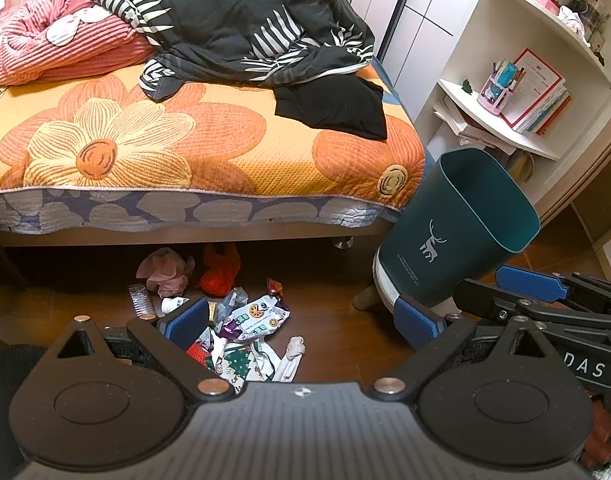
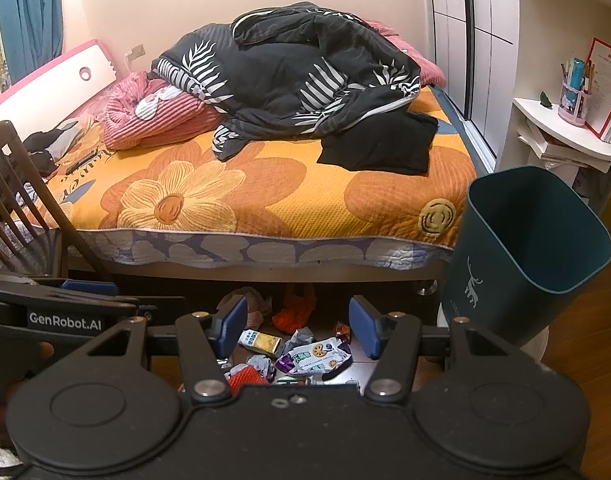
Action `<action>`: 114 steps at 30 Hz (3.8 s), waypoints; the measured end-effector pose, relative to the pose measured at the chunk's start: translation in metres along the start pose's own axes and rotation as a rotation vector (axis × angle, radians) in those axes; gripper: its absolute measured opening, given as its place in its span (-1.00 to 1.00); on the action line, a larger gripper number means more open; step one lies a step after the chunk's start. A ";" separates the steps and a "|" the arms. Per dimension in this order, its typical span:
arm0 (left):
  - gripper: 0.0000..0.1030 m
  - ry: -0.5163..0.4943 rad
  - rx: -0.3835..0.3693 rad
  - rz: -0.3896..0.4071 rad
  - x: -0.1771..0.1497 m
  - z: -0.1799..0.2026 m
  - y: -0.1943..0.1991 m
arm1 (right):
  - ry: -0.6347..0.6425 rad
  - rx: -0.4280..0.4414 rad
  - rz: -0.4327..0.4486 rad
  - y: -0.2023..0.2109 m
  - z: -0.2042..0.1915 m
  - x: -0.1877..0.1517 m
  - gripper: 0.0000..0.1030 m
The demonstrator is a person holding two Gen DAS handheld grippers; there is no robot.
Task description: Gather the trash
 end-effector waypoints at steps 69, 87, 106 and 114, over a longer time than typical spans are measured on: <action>0.93 0.017 0.317 -0.618 -0.065 -0.271 -0.346 | 0.346 0.125 -0.591 -0.381 -0.007 -0.122 0.09; 0.93 0.070 0.310 -0.774 -0.143 -0.344 -0.468 | 0.464 0.072 -0.801 -0.475 -0.009 -0.217 0.06; -0.11 0.148 0.259 -0.831 -0.167 -0.355 -0.479 | 0.570 0.047 -0.774 -0.498 -0.017 -0.238 -0.36; -0.11 0.168 0.236 -0.877 -0.146 -0.350 -0.441 | 0.476 0.075 -0.734 -0.451 -0.014 -0.205 -0.42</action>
Point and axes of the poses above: each gripper's, at about its wrist camera, not at the fingertips, and y roughly against the way its jaws point, z to its right, x to its top, the point moved 9 cm from there along -y, roughly the way its jaws point, and after that the axes turned 6 degrees about -y, right-handed, at the moved point
